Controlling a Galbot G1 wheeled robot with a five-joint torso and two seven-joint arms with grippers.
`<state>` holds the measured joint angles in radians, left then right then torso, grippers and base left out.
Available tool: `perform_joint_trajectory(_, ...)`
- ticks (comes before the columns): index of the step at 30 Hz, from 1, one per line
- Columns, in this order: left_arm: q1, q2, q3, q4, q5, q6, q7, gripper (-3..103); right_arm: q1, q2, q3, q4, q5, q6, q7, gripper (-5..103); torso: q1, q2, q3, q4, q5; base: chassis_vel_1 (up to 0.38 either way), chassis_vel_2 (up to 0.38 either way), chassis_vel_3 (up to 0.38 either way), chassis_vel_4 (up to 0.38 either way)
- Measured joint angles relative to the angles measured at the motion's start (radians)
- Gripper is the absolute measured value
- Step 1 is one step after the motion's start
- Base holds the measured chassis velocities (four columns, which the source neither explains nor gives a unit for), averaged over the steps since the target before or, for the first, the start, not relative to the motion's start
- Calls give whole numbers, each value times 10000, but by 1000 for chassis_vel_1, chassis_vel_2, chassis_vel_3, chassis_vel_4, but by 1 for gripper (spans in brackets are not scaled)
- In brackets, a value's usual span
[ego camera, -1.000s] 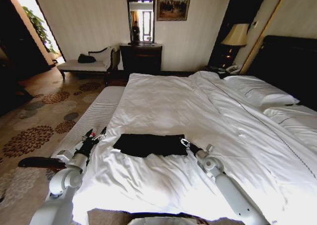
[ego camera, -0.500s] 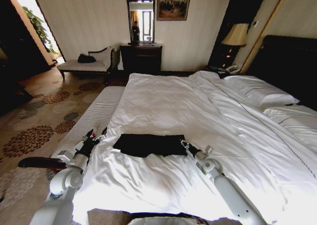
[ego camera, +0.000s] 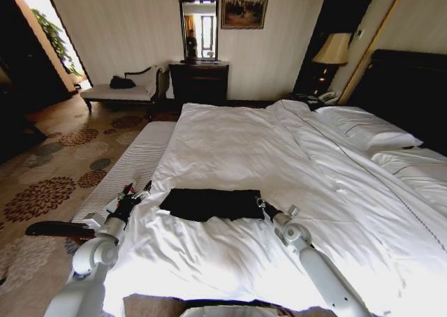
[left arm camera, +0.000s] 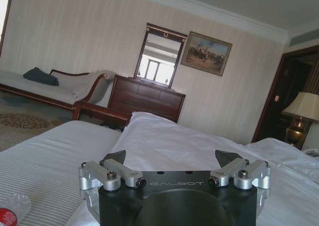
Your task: Fold the clothes on the bed.
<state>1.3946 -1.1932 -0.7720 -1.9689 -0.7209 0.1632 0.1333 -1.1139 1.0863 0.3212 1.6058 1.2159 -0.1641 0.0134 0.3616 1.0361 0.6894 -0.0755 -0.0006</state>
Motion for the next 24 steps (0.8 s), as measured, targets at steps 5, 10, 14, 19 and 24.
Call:
perform_joint_trajectory(5, 18, -1, -1, 62, 51, -69, 27, 100, -362, 42, 194, 896, 143, 8, 769, 3, 0, 0, 0, 0, -1, 0, 0, 0, 0)
perform_joint_trajectory(10, 57, -1, -3, 124, 81, -122, 48, 100, -551, 117, 354, 1266, 144, -119, 1505, 3, 0, 0, 0, 0, 0, 0, 0, 0, 0)
perform_joint_trajectory(14, 60, -1, -1, 217, 151, -140, 50, 100, -568, 132, 455, 1327, 161, -337, 2004, 3, 0, 0, 0, 0, 1, 0, 0, 0, 0)
perform_joint_trajectory(19, -58, -61, 130, 556, 780, -99, 25, 100, -235, 81, 514, 1001, 203, -623, 2675, 3, 0, 0, 0, 1, 2, 0, 0, 0, 0)
perform_joint_trajectory(24, -188, -82, 219, 1046, 1875, -69, -103, 100, -81, -4, 476, 750, 138, -659, 2755, 3, 0, -1, 0, 0, 2, 0, 0, 0, 0)
